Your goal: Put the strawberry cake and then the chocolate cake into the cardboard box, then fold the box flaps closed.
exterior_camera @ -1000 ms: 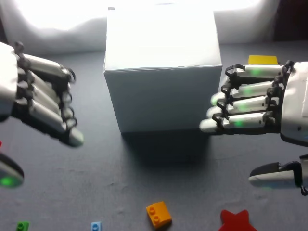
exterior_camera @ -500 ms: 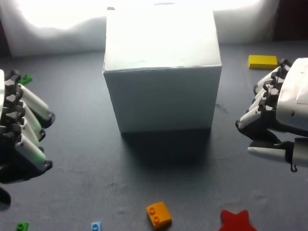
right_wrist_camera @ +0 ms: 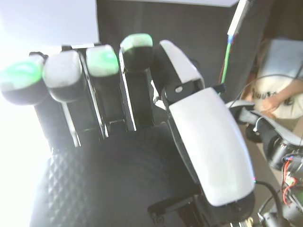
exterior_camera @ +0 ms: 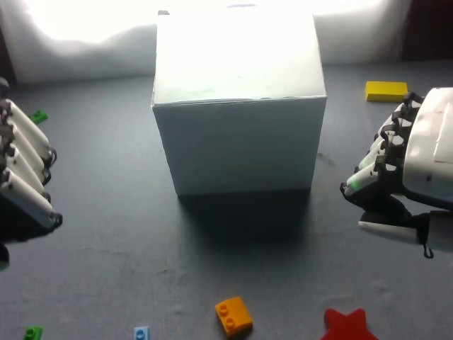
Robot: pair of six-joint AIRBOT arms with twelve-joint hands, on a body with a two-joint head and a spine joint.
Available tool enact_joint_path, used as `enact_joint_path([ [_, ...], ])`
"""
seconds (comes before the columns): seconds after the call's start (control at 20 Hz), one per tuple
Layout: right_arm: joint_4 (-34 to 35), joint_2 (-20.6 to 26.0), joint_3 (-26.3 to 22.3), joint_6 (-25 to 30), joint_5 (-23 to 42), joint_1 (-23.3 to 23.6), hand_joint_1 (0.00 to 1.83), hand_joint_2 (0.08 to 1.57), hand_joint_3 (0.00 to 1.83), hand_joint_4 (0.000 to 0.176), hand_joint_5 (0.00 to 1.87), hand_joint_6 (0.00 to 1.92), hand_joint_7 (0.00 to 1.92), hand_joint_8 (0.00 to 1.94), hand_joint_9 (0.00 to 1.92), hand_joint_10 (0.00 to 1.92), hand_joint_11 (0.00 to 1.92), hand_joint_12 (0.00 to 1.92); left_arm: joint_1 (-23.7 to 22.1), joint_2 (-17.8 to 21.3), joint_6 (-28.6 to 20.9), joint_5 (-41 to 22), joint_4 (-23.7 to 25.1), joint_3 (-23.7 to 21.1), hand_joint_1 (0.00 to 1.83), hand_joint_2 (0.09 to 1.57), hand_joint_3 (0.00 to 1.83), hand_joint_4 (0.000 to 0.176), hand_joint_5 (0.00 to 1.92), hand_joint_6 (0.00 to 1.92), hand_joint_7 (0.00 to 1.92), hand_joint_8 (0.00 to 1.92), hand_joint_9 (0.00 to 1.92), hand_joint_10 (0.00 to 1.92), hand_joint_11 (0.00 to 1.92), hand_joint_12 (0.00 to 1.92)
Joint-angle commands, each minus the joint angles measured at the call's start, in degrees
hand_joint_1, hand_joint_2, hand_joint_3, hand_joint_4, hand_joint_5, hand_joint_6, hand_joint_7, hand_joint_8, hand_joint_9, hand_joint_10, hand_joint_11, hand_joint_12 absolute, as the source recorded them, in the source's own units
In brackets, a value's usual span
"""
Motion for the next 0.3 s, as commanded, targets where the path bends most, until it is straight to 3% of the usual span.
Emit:
enact_joint_path([
  [0.0, 1.41, 0.57, -0.11, 0.56, 8.34, 0.18, 0.56, 1.49, 0.00, 0.000, 0.98, 1.85, 1.15, 1.91, 1.17, 1.92, 1.13, 1.92, -0.93, 0.26, -0.01, 0.78, -4.84, 0.66, 0.43, 1.48, 0.00, 0.000, 0.89, 1.77, 1.08, 1.74, 1.03, 1.92, 0.91, 1.92],
  [0.25, -1.32, 0.10, 0.11, 3.38, 13.29, 0.35, 0.57, 1.48, 0.00, 0.000, 1.00, 1.87, 1.16, 1.90, 1.16, 1.92, 1.11, 1.92, -1.99, -0.33, 0.00, 0.60, -4.34, 2.16, 0.42, 1.48, 0.00, 0.000, 0.88, 1.79, 1.07, 1.75, 1.02, 1.92, 0.91, 1.92],
])
